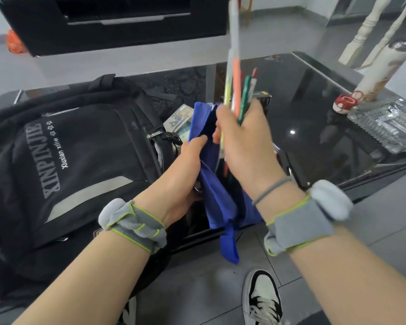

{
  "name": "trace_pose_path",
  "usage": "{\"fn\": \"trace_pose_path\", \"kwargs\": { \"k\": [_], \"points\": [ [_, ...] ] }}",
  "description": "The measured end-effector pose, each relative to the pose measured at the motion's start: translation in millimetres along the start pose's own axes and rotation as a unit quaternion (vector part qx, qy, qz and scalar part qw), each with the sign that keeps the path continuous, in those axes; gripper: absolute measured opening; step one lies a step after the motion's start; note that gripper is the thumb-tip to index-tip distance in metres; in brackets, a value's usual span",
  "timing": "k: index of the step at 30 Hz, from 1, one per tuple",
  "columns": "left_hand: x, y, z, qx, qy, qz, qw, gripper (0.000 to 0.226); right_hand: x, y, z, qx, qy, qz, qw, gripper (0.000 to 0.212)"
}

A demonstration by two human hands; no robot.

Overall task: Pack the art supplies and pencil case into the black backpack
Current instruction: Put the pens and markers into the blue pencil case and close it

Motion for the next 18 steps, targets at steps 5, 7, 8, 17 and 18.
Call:
{"fn": "trace_pose_path", "kwargs": {
  "k": [5,7,8,17,18],
  "points": [
    [8,2,-13,0.032,-0.015,-0.012,0.999,0.043,20,-23,-18,0.126,-0.003,0.072,0.989,0.016],
    [10,6,-17,0.065,-0.021,-0.027,0.997,0.045,25,-31,-31,0.178,-0.048,0.134,0.974,0.021],
    [10,8,-17,0.08,-0.024,-0.032,0.996,0.045,27,-33,-37,0.204,-0.073,0.164,0.962,0.024],
    [6,20,-15,0.051,-0.022,-0.057,0.997,0.04,32,-34,-40,0.205,-0.103,0.229,0.946,0.047],
    [5,20,-14,0.04,-0.021,-0.059,0.997,0.04,32,-34,-37,0.208,-0.081,0.216,0.95,0.05]
  ]
}}
Point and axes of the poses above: each hand's wrist, its own x-axis away from the middle knuckle, its own y-axis out of the back of the hand, z = x × y, the point moved 7 cm from there along -x, towards the middle knuckle, and after that the axes turned 3 degrees about x, right-handed, at the moved point
